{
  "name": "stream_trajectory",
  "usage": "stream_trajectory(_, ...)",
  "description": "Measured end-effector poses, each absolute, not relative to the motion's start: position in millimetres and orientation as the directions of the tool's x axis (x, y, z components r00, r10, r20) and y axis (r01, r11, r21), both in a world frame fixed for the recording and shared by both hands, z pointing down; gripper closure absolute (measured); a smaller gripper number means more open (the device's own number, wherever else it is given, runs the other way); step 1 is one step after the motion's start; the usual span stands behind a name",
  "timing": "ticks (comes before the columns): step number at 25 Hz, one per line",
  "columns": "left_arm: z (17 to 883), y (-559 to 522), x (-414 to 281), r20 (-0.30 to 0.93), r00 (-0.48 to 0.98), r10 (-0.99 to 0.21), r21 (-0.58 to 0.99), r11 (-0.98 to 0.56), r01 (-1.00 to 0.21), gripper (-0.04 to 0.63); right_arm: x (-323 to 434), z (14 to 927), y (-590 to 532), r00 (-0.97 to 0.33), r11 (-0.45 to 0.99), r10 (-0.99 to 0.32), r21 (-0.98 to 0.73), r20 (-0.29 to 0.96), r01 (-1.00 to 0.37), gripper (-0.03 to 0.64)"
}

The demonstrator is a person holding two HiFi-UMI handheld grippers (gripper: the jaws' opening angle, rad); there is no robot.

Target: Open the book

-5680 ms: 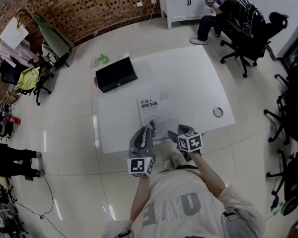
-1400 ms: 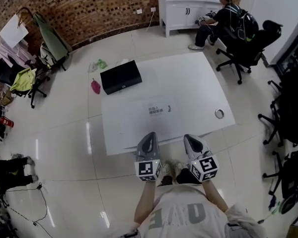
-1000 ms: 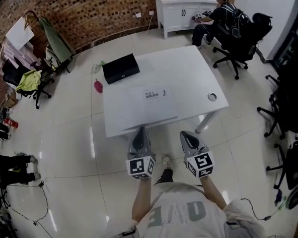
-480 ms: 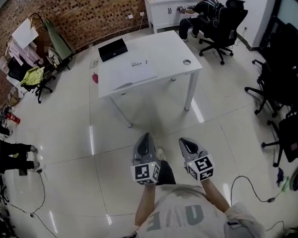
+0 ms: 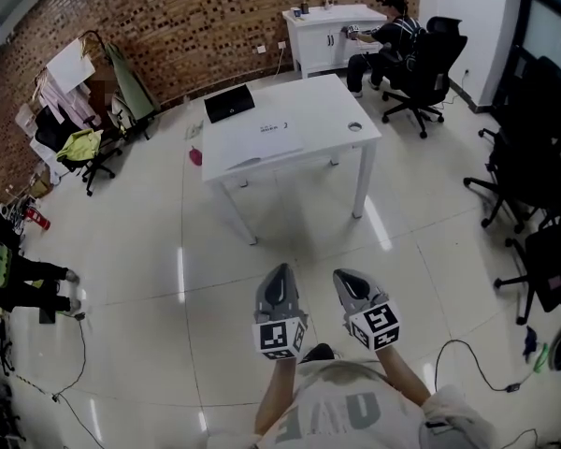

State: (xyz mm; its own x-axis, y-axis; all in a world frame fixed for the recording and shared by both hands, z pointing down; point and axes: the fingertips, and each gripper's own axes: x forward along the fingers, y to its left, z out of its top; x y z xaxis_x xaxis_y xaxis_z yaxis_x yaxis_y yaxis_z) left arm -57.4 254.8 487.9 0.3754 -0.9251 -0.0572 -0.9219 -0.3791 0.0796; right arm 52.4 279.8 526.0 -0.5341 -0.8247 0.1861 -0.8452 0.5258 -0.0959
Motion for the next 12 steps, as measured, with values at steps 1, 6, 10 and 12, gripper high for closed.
stream_trajectory(1,490,258,-59,-0.05,0.373,-0.927,0.087,-0.376,-0.923,0.577,51,525,283,-0.535,0.527,-0.824,-0.094,0.184,-0.844,0.614)
stream_trajectory(6,495,269,-53,-0.035,0.371,-0.928,0.076,-0.373,-0.925,0.577,55,525,295,-0.542,0.534,-0.821,-0.098,0.177,-0.84,0.614)
stream_trajectory(10,494,274,-39,-0.031,0.39,-0.92,0.056,-0.391,-0.919,0.577,65,535,299,-0.535,0.523,-0.824,-0.11,0.188,-0.845,0.614)
stream_trajectory(12,493,276,-35,-0.025,0.395,-0.918,0.047,-0.395,-0.917,0.577,68,538,301,-0.532,0.519,-0.825,-0.115,0.192,-0.847,0.614)
